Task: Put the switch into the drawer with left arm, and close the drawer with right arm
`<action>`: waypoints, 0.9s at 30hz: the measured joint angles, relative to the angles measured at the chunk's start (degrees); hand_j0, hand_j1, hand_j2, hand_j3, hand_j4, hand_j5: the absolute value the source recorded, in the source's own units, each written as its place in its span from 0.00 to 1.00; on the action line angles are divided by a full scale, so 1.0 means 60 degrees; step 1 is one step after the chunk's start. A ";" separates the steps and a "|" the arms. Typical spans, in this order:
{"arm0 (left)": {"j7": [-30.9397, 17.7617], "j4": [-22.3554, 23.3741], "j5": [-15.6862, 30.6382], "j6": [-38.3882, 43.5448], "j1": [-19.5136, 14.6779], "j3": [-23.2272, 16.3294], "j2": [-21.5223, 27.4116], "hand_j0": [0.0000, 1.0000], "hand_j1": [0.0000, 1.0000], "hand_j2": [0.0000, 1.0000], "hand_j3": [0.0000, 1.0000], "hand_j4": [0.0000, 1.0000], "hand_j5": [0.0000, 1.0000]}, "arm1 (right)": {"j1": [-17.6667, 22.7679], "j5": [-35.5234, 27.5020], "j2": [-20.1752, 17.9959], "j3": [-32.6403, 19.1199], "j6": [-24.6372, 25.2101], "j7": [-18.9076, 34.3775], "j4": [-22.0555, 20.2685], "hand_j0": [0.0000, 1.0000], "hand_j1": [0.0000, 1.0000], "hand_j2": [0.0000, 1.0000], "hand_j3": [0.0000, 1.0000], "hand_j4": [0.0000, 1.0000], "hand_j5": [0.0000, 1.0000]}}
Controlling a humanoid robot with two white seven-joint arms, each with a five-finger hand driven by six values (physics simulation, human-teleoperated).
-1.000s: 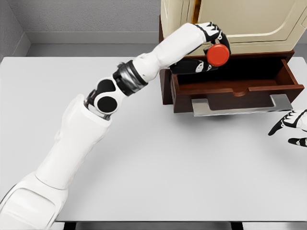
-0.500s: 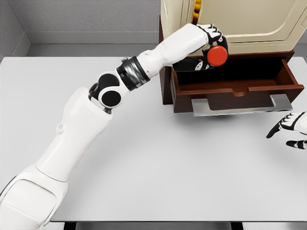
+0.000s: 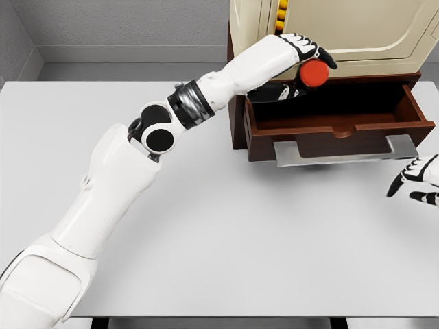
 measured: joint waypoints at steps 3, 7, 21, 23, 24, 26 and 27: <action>0.0000 -0.0007 -0.0006 0.0000 0.0000 -0.0007 0.0000 0.68 0.68 0.68 0.68 0.68 0.68 | -0.0044 -0.0003 -0.0020 0.0000 0.0000 0.0000 0.0001 0.47 0.47 0.47 0.47 0.47 0.47; 0.0000 -0.0019 -0.0038 0.0000 0.0000 -0.0009 -0.0028 0.68 0.68 0.68 0.68 0.68 0.68 | -0.0103 0.0001 -0.0093 0.0001 -0.0003 0.0003 0.0000 0.49 0.49 0.49 0.49 0.49 0.49; -0.0005 -0.0068 -0.0181 -0.0048 0.0015 -0.0010 -0.0098 0.83 0.83 0.83 0.83 0.83 0.83 | -0.0249 -0.0008 -0.0171 0.0076 -0.0001 0.0009 -0.0005 0.49 0.49 0.49 0.49 0.49 0.49; -0.0009 -0.0076 -0.0195 -0.0060 0.0015 -0.0011 -0.0100 0.86 0.86 0.86 0.86 0.86 0.86 | -0.0308 -0.0005 -0.0172 0.0083 -0.0004 0.0011 -0.0005 0.49 0.49 0.49 0.49 0.49 0.49; -0.0010 -0.0078 -0.0203 -0.0063 0.0015 -0.0013 -0.0101 0.86 0.86 0.86 0.86 0.86 0.86 | -0.0308 -0.0008 -0.0172 0.0088 -0.0003 0.0013 -0.0005 0.49 0.49 0.49 0.49 0.49 0.49; -0.0012 -0.0090 -0.0215 -0.0074 0.0015 -0.0016 -0.0101 0.86 0.86 0.86 0.86 0.86 0.86 | -0.0308 -0.0013 -0.0172 0.0095 -0.0001 0.0017 -0.0005 0.49 0.49 0.49 0.49 0.49 0.49; -0.0012 -0.0096 -0.0229 -0.0080 0.0029 -0.0014 -0.0102 0.86 0.86 0.86 0.86 0.86 0.86 | -0.0308 -0.0018 -0.0172 0.0097 0.0000 0.0020 -0.0006 0.49 0.49 0.49 0.49 0.49 0.49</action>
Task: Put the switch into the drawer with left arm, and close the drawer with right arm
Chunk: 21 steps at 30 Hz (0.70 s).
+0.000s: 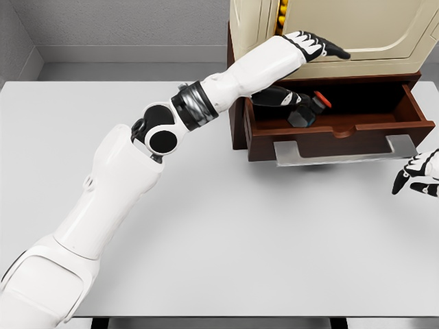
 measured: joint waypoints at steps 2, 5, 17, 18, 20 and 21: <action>-0.0006 -0.0071 -0.0023 -0.0023 0.0029 -0.0005 0.0003 0.87 0.87 0.87 0.87 0.87 0.87 | -0.0029 0.0005 0.0000 0.0003 -0.0002 -0.0002 0.0000 0.48 0.48 0.48 0.48 0.48 0.48; -0.0019 -0.0557 -0.0033 -0.0447 0.0103 -0.0009 0.0099 0.89 0.89 0.89 0.89 0.89 0.89 | -0.0161 0.0005 0.0000 0.0009 -0.0005 -0.0007 0.0001 0.48 0.48 0.48 0.48 0.48 0.48; 0.0071 -0.3770 0.1595 -0.0843 0.3835 0.3043 0.4676 1.00 1.00 1.00 1.00 1.00 1.00 | -0.0441 -0.0306 -0.0013 0.0103 -0.0003 -0.0017 0.0002 0.48 0.48 0.48 0.48 0.48 0.48; 0.0070 -0.3781 0.1726 -0.0846 0.4437 0.3381 0.5214 1.00 1.00 1.00 1.00 1.00 1.00 | -0.0440 -0.0332 -0.0014 0.0109 -0.0001 -0.0018 0.0002 0.48 0.48 0.48 0.48 0.48 0.48; 0.0069 -0.3599 0.1897 -0.0849 0.5375 0.3808 0.6290 1.00 1.00 1.00 1.00 1.00 1.00 | -0.0498 -0.0360 -0.0011 0.0130 0.0001 -0.0019 0.0003 0.48 0.48 0.48 0.48 0.48 0.48; 0.0068 -0.3356 0.1959 -0.0848 0.5551 0.3931 0.6762 1.00 1.00 1.00 1.00 1.00 1.00 | -0.0600 -0.0370 -0.0013 0.0182 0.0003 -0.0019 0.0006 0.48 0.48 0.48 0.48 0.48 0.48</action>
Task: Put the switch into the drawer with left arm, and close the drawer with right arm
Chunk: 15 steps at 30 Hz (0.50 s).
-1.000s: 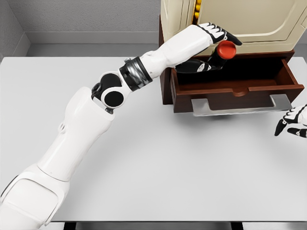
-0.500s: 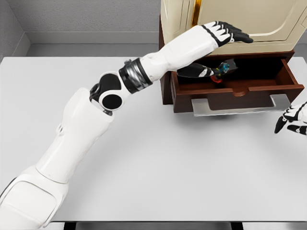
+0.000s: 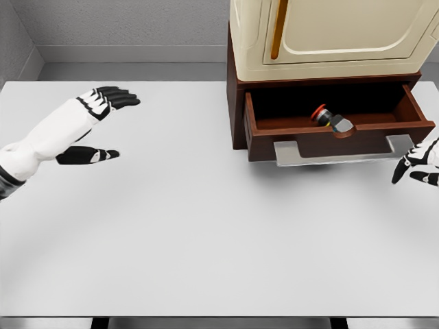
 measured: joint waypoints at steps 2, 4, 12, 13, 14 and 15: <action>-0.0005 0.0631 0.0076 0.0001 0.0059 0.0160 0.0591 1.00 1.00 1.00 1.00 1.00 1.00 | -0.0015 -0.0011 0.0004 0.0109 0.0000 0.0000 0.0005 0.48 0.48 0.48 0.48 0.48 0.48; -0.0027 0.1116 0.0113 0.0001 0.0074 0.0243 0.0865 1.00 1.00 1.00 1.00 1.00 1.00 | -0.0044 -0.0017 0.0008 0.0181 0.0000 0.0000 0.0007 0.48 0.48 0.48 0.48 0.48 0.48; -0.0619 0.1699 0.0154 -0.0002 0.0074 0.0505 0.1096 1.00 1.00 1.00 1.00 1.00 1.00 | -0.0498 -0.0038 0.0011 0.0661 0.0015 -0.0003 0.0010 0.48 0.48 0.48 0.48 0.48 0.48; -0.0672 0.1712 0.0155 -0.0002 0.0074 0.0517 0.1099 1.00 1.00 1.00 1.00 1.00 1.00 | -0.0528 -0.0034 0.0012 0.0736 0.0014 -0.0002 0.0014 0.48 0.48 0.48 0.48 0.48 0.48; -0.0712 0.1720 0.0155 -0.0003 0.0074 0.0528 0.1101 1.00 1.00 1.00 1.00 1.00 1.00 | -0.0528 -0.0035 0.0012 0.0798 0.0016 0.0001 0.0020 0.48 0.48 0.48 0.48 0.48 0.48; -0.0751 0.1727 0.0155 -0.0003 0.0074 0.0544 0.1103 1.00 1.00 1.00 1.00 1.00 1.00 | -0.0528 -0.0035 0.0012 0.0846 0.0019 0.0005 0.0027 0.48 0.48 0.48 0.48 0.48 0.48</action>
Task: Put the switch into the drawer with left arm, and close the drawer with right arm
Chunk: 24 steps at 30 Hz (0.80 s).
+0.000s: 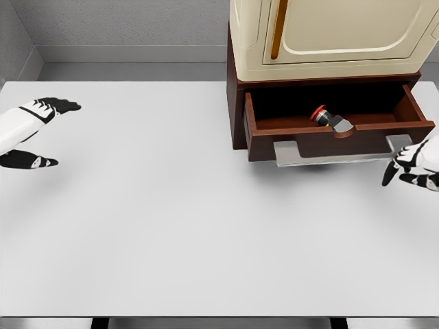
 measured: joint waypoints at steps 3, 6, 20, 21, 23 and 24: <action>-0.0111 0.0010 0.0004 0.0000 0.0000 0.0031 -0.0034 1.00 1.00 1.00 1.00 1.00 1.00 | -0.0234 0.0036 -0.0001 0.0210 0.0001 0.0012 0.0034 0.48 0.48 0.48 0.48 0.48 0.48; -0.0155 0.0014 0.0003 -0.0001 0.0000 0.0043 -0.0084 1.00 1.00 1.00 1.00 1.00 1.00 | -0.0352 0.0028 0.0002 0.0396 0.0014 0.0026 0.0099 0.48 0.48 0.48 0.48 0.48 0.48; -0.0330 0.0016 0.0002 -0.0002 0.0000 0.0078 -0.0219 1.00 1.00 1.00 1.00 1.00 1.00 | -0.0571 0.0091 0.0019 0.0596 -0.0008 0.0007 0.0199 0.48 0.48 0.48 0.48 0.48 0.48; -0.0334 0.0016 0.0002 -0.0002 0.0000 0.0087 -0.0222 1.00 1.00 1.00 1.00 1.00 1.00 | -0.0615 0.0093 0.0022 0.0614 -0.0007 0.0009 0.0215 0.48 0.48 0.48 0.48 0.48 0.48; -0.0355 0.0016 0.0002 -0.0002 0.0000 0.0102 -0.0242 1.00 1.00 1.00 1.00 1.00 1.00 | -0.0922 0.0117 0.0027 0.0712 -0.0013 0.0008 0.0252 0.48 0.48 0.48 0.48 0.48 0.48; -0.0364 0.0016 0.0002 -0.0002 0.0000 0.0107 -0.0265 1.00 1.00 1.00 1.00 1.00 1.00 | -0.1157 0.0129 0.0032 0.0850 -0.0012 0.0004 0.0269 0.48 0.48 0.48 0.48 0.48 0.48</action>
